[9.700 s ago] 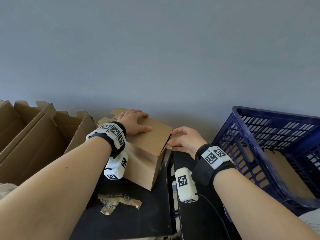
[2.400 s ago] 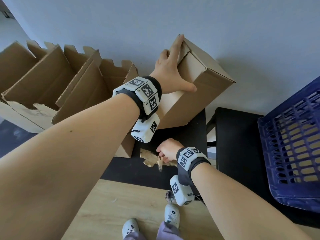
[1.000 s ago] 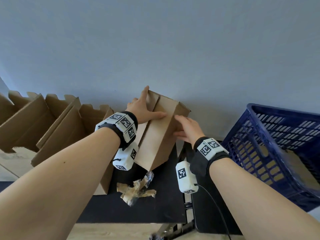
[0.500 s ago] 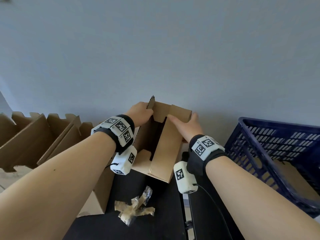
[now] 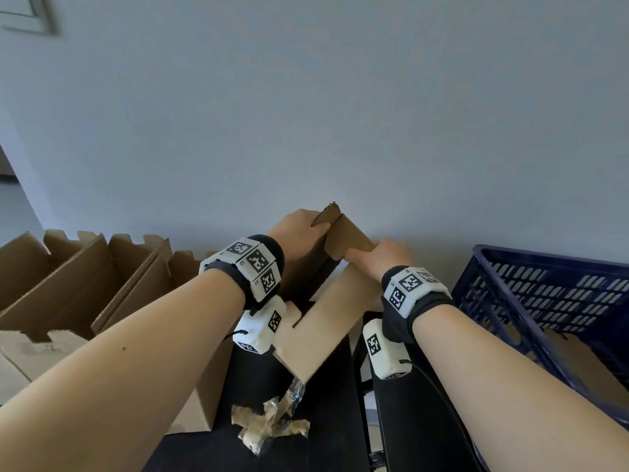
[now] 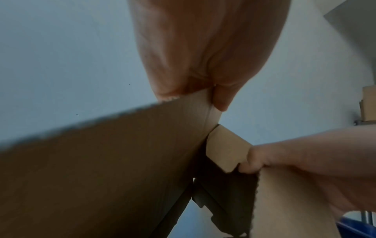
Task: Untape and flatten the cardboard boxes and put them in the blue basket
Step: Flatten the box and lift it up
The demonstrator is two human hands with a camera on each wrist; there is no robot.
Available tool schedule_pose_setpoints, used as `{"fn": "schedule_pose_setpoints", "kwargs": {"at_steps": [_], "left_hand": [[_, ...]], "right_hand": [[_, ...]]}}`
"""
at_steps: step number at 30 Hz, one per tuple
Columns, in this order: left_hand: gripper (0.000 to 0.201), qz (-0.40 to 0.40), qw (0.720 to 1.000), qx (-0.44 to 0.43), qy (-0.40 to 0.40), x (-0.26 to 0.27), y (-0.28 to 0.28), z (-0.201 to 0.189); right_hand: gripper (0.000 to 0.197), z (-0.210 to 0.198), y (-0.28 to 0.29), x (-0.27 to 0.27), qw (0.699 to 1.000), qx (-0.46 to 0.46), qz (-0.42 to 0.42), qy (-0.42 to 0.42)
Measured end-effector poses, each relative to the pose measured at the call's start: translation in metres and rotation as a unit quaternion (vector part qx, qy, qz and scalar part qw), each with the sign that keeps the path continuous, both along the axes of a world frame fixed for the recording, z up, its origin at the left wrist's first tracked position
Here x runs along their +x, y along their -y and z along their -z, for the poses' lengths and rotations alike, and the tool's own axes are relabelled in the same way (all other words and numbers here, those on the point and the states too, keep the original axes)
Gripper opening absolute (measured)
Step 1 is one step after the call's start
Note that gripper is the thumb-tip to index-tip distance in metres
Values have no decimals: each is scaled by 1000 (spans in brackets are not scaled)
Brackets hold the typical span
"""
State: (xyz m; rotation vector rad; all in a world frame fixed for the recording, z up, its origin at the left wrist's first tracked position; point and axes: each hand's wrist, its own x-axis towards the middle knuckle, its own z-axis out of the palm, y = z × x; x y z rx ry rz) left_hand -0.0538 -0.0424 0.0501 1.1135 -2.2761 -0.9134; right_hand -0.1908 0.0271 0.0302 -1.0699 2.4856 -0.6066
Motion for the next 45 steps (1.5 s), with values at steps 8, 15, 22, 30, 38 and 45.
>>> {"fn": "schedule_pose_setpoints", "kwargs": {"at_steps": [8, 15, 22, 30, 38, 45], "left_hand": [[26, -26, 999, -26, 3, 6, 3, 9], [35, -2, 1000, -14, -11, 3, -1, 6], [28, 62, 996, -27, 55, -11, -20, 13], [25, 120, 988, -34, 93, -15, -27, 14], [25, 105, 992, -31, 60, -18, -20, 13], [26, 117, 991, -27, 67, -23, -18, 14]], "right_hand": [[92, 3, -14, -18, 974, -18, -108, 199], [100, 18, -31, -25, 966, 63, -235, 90], [43, 32, -29, -9, 969, 138, -192, -71], [84, 35, -22, 0, 994, 55, -50, -80], [131, 30, -18, 9, 992, 66, -75, -77], [105, 35, -27, 1, 977, 114, -64, -166]]}}
